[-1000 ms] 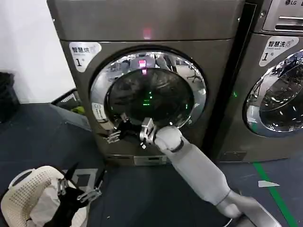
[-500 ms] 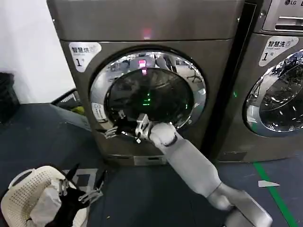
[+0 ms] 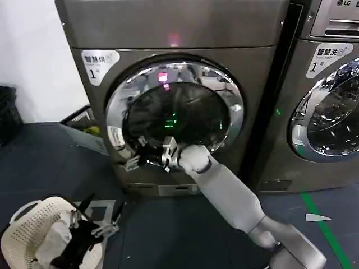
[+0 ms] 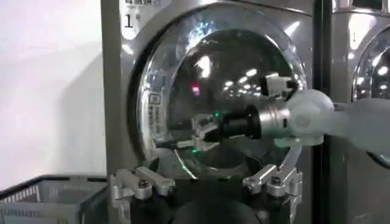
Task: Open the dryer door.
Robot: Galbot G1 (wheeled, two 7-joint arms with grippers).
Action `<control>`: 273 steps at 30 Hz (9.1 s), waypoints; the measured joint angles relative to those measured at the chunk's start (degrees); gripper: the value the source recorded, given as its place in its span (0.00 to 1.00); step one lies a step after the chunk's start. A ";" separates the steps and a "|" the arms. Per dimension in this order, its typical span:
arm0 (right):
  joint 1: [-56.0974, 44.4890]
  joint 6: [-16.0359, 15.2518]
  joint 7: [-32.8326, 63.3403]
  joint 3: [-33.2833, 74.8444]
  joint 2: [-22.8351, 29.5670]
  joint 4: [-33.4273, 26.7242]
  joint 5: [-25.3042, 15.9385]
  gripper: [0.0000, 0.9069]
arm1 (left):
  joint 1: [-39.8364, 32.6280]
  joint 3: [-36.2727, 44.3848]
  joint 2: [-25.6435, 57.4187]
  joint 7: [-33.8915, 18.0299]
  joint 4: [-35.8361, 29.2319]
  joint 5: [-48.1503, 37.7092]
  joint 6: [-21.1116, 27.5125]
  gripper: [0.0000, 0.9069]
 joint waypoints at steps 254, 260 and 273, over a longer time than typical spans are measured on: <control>-62.04 5.00 39.98 133.06 -24.41 25.93 -12.98 1.00 | -58.94 73.21 88.63 3.51 33.93 4.17 -28.08 1.00; -61.33 5.16 39.83 132.35 -23.83 25.88 -14.55 1.00 | -58.76 75.15 90.71 3.87 37.43 8.53 -28.99 1.00; -61.14 5.11 39.56 131.93 -23.43 26.40 -15.00 1.00 | -59.17 75.56 92.02 6.05 42.60 13.73 -27.48 1.00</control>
